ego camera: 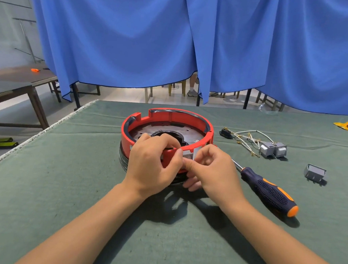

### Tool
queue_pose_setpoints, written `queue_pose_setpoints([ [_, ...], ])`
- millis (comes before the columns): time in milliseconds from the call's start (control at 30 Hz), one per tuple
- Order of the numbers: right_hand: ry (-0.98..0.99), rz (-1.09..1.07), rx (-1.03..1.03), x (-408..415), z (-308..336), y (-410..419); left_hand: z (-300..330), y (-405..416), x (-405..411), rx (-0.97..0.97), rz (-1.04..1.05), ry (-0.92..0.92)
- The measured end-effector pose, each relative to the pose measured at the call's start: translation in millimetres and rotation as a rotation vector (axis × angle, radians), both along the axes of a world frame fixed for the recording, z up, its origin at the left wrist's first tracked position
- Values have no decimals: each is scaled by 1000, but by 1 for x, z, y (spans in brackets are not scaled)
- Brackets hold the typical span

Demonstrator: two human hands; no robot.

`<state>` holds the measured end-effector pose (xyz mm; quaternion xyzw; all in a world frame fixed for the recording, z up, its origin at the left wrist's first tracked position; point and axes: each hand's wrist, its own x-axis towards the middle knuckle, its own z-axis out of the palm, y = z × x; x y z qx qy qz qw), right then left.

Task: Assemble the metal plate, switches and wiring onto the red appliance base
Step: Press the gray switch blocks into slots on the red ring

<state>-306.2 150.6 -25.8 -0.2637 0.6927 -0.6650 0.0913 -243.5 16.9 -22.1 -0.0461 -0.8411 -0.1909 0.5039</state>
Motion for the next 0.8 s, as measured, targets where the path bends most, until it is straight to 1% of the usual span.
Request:
queue_pose_setpoints([
  [67,-68,33,-6,-1,2,-1,-1,-2,1,-29,-10,-25],
  [233,-22,53,29,-3,4,-1,-1,-3,0,-51,3,-58],
  [367,99,168,122,-9,8,7,-1,-3,-1,-29,49,-93],
  [400,149,167,152,-11,9,9,0,-4,-1,-34,54,-100],
  [533,478,-60,306,-22,16,17,4,-7,2,-76,19,-152],
  [600,574,-73,365,-26,17,20,5,-9,4,-103,-1,-197],
  [700,634,-68,477,-26,18,22,6,-9,4,-108,-7,-191],
  [800,552,-31,451,-27,21,24,5,-8,3,-81,-11,-172],
])
